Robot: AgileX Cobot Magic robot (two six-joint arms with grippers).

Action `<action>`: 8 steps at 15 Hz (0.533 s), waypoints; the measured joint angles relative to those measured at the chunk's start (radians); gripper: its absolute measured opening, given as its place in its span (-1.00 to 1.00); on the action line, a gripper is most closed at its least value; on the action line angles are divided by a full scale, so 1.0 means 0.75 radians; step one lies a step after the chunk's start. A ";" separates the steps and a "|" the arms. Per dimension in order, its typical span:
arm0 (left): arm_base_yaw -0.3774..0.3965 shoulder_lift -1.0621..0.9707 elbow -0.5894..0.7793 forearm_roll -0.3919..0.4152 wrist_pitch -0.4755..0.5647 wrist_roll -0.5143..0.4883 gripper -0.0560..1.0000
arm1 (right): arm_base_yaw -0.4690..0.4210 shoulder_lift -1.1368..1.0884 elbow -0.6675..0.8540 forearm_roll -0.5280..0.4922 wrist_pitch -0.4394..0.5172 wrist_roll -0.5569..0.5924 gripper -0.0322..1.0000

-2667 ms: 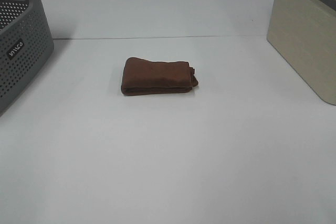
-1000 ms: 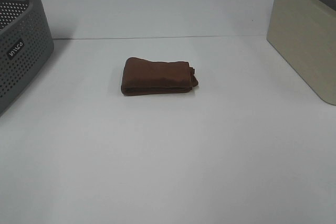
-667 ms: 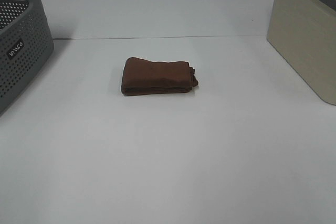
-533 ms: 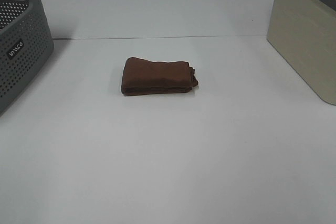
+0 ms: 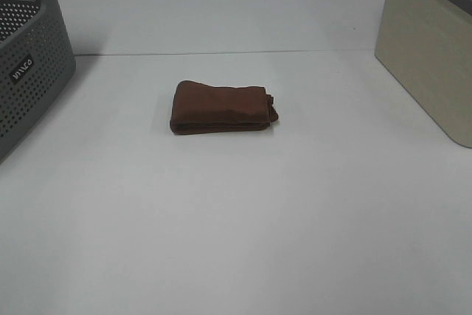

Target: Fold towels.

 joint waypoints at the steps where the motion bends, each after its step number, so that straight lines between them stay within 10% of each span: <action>1: 0.000 0.000 0.000 0.000 0.000 0.000 0.57 | 0.000 0.000 0.000 0.000 0.000 0.000 0.94; 8: 0.000 0.000 0.000 0.000 0.000 0.000 0.57 | 0.000 0.000 0.000 0.000 0.000 0.000 0.94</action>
